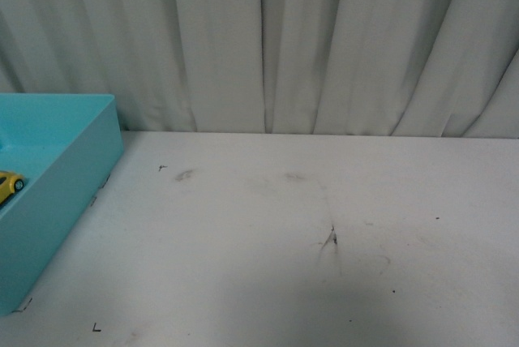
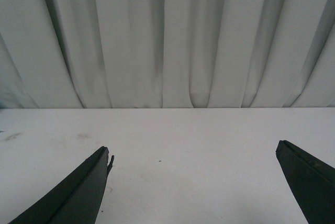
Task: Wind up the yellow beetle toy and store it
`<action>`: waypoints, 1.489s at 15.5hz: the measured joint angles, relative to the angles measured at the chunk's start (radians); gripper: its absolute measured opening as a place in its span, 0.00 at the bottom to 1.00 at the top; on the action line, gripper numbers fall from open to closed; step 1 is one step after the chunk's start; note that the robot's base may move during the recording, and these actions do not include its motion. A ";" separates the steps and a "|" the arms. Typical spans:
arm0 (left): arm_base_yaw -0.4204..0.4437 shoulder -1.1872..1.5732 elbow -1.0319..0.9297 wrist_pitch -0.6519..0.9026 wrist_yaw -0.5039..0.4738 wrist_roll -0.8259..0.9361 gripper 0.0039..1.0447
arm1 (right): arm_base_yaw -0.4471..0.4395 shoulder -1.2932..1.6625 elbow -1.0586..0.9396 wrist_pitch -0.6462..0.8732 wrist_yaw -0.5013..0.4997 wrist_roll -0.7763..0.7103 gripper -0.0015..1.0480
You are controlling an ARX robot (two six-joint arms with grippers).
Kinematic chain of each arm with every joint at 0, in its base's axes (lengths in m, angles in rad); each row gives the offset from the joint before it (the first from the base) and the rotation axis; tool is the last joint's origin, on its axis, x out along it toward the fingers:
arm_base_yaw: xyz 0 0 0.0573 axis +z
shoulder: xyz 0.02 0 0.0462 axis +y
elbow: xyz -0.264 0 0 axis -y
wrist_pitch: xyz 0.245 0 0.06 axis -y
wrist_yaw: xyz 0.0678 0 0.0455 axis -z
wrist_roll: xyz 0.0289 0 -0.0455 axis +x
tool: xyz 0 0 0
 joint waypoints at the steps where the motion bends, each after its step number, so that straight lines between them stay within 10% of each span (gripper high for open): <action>1: 0.000 0.000 0.000 0.000 0.000 0.000 0.87 | 0.000 0.000 0.000 0.000 0.000 0.000 0.94; 23: 0.000 0.000 0.000 0.000 0.000 0.000 0.94 | 0.000 0.000 0.000 0.002 0.000 0.000 0.94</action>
